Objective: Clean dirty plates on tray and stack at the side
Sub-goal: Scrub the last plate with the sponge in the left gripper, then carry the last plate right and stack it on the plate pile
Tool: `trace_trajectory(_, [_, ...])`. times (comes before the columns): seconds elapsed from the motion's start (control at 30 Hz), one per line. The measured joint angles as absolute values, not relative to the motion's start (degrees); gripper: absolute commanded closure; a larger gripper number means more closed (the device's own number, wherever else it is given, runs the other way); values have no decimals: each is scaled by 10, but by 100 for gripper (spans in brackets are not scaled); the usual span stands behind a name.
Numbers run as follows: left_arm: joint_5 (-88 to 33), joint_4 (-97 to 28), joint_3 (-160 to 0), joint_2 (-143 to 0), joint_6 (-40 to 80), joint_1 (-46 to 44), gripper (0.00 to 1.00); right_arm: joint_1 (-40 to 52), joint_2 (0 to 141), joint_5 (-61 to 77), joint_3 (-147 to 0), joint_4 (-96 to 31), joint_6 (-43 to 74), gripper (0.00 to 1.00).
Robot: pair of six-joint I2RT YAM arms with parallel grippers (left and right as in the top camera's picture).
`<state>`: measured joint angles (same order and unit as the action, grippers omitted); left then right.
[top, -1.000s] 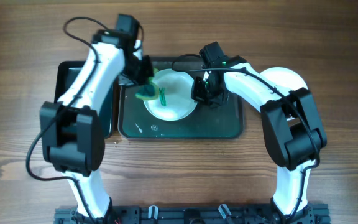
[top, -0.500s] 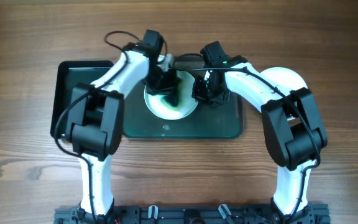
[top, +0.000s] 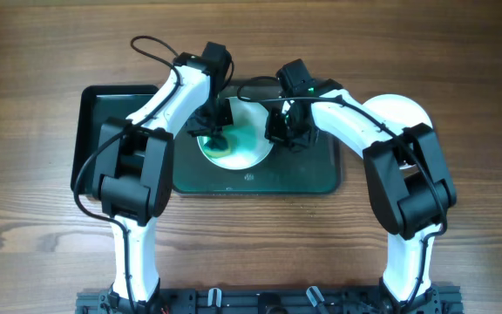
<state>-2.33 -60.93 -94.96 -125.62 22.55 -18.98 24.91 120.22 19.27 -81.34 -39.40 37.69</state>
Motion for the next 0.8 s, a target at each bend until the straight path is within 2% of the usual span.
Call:
trace_trajectory(0.1, [-197,-548,-948,-1259,99,-183,96,244,1202,191,-813,-396,377,96])
trace_trajectory(0.2, [-252,-505,-948,-1265,61,-194,96,244,1202,190,-813,-396,377,96])
trace_trajectory(0.27, [-176,-510,-949,-1265,107,-203,96,244,1202,190,-813,-394,377,96])
trace_trajectory(0.33, [-41,-561,-957,-1263,211,-220,96,249,1202,194,-813,-392,375,96])
trace_trajectory(0.43, [93,-612,-959,-1261,290,-230,96,250,1202,195,-813,-392,375,96])
trace_trajectory(0.57, [121,-659,-972,-1261,328,-225,96,250,1202,195,-813,-392,370,96])
trace_trajectory(0.7, [89,-732,-1026,-1225,335,-179,96,248,1200,188,-813,-399,324,96])
trace_trajectory(0.8, [72,-754,-1035,-1170,336,-139,96,249,1176,133,-812,-420,291,96])
